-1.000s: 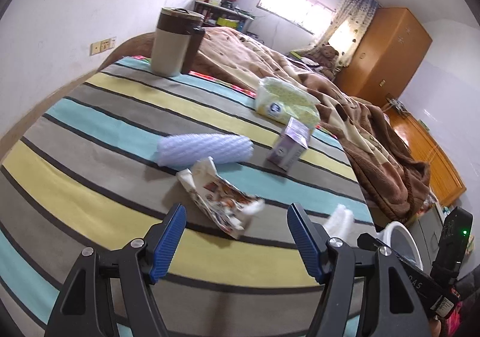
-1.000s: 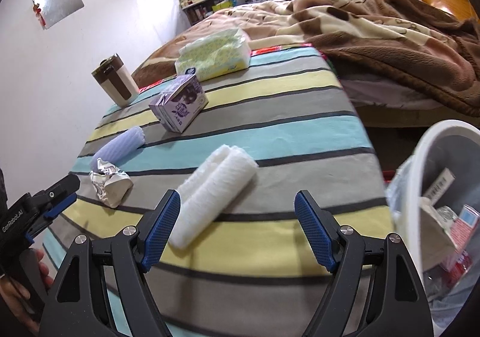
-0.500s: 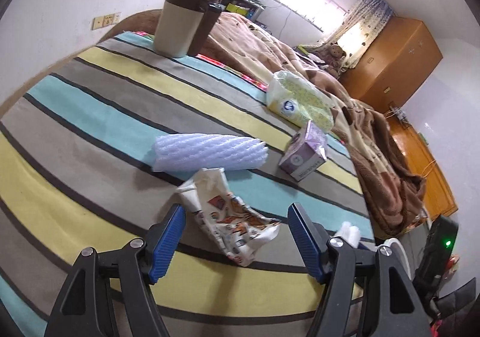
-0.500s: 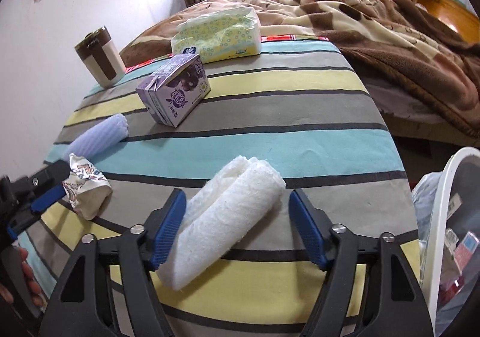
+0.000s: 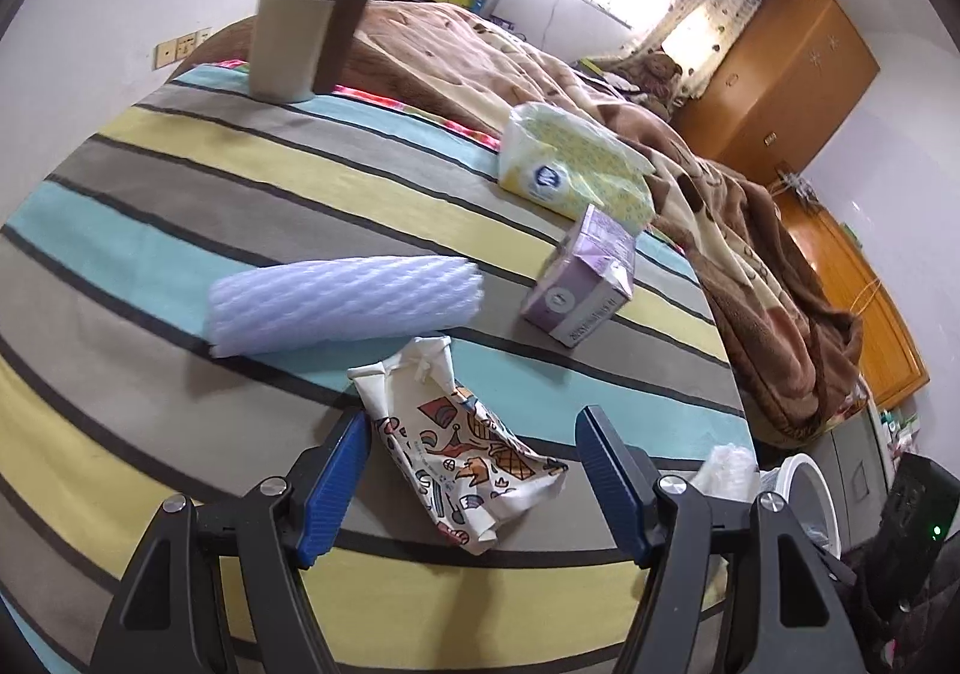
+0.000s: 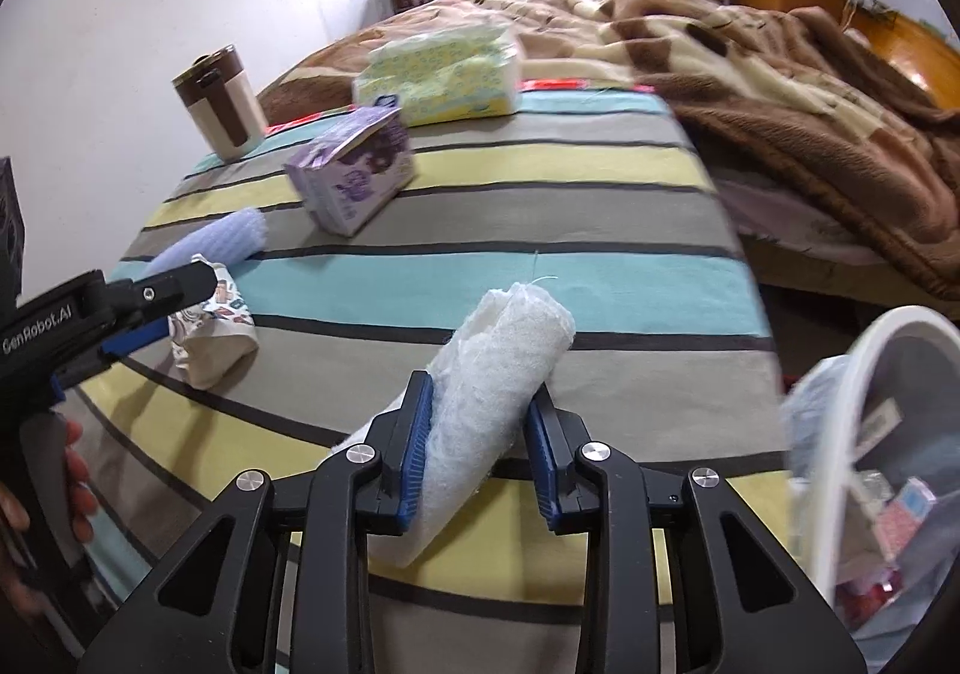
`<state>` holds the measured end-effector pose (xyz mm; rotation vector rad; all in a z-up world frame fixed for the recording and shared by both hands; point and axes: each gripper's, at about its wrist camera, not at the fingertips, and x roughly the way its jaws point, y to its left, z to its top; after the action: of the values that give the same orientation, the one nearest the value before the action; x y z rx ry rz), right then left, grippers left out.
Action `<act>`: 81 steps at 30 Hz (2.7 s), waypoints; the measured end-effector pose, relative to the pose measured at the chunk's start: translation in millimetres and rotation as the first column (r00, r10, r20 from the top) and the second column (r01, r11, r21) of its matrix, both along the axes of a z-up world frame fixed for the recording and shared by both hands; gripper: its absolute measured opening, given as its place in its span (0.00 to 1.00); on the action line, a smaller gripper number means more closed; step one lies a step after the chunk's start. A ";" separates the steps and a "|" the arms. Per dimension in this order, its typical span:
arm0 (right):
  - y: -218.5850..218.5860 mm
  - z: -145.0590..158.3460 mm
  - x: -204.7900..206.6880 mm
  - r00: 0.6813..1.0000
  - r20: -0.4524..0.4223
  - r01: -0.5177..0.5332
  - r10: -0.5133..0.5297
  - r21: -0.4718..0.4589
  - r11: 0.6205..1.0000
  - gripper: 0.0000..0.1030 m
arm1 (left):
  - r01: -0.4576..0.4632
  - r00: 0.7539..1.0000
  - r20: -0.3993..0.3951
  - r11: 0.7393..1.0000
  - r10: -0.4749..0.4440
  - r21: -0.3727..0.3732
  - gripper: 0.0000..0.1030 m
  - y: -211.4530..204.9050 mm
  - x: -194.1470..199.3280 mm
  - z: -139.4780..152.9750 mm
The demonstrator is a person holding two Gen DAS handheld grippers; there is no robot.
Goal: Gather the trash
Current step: 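Grasp the white towel roll with the right gripper while the left grasps the snack wrapper, then carry wrapper and towel roll over the bin and open both grippers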
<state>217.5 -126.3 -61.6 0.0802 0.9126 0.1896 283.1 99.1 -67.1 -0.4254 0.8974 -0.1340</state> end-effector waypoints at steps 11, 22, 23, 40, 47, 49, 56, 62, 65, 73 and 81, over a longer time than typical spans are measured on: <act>-36.5 1.4 0.5 0.997 0.018 0.075 -0.074 -0.063 0.995 0.28 | 0.157 0.988 -0.038 0.974 -0.153 0.163 0.68 -64.3 4.7 -6.7; -34.9 -3.6 2.3 0.998 0.012 0.055 -0.055 -0.057 0.997 0.28 | 0.127 0.992 -0.040 0.980 -0.122 0.151 0.68 -67.1 -3.6 -10.7; -34.5 -4.5 2.7 0.998 0.011 0.057 -0.057 -0.058 0.997 0.28 | 0.120 0.993 -0.037 0.981 -0.116 0.151 0.64 -65.7 -4.7 -10.6; -39.0 10.3 -19.3 0.996 0.076 0.053 -0.055 0.029 0.998 0.26 | 0.144 0.985 0.066 0.968 -0.161 0.205 0.62 -75.6 -37.3 12.8; -47.1 23.4 -35.5 0.991 0.118 0.064 -0.069 0.048 0.997 0.26 | 0.159 0.976 0.110 0.962 -0.187 0.221 0.62 -85.1 -62.6 30.7; -49.9 27.6 -41.2 0.989 0.130 0.067 -0.073 0.049 0.997 0.26 | 0.163 0.973 0.127 0.960 -0.195 0.228 0.62 -88.0 -71.7 37.0; -63.5 40.9 -61.2 0.980 0.174 0.092 -0.100 0.053 0.994 0.26 | 0.183 0.956 0.181 0.953 -0.230 0.243 0.62 -102.7 -96.5 58.9; -82.0 47.2 -75.8 0.971 0.196 0.125 -0.135 0.061 0.990 0.26 | 0.221 0.937 0.215 0.945 -0.275 0.243 0.62 -123.9 -113.1 72.2; -92.2 50.7 -83.4 0.965 0.209 0.149 -0.159 0.061 0.987 0.26 | 0.242 0.926 0.230 0.937 -0.301 0.251 0.62 -136.6 -120.1 78.7; -118.5 58.9 -104.8 0.947 0.239 0.204 -0.214 0.064 0.977 0.26 | 0.308 0.892 0.257 0.916 -0.372 0.256 0.62 -173.1 -135.7 91.3; -151.5 57.4 -112.8 0.927 0.237 0.288 -0.292 0.053 0.956 0.26 | 0.389 0.847 0.270 0.880 -0.459 0.274 0.62 -220.1 -142.9 97.9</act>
<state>104.7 -277.8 -4.2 0.2028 0.6444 -0.0683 140.2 -121.0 30.8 0.0072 0.6533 -0.5031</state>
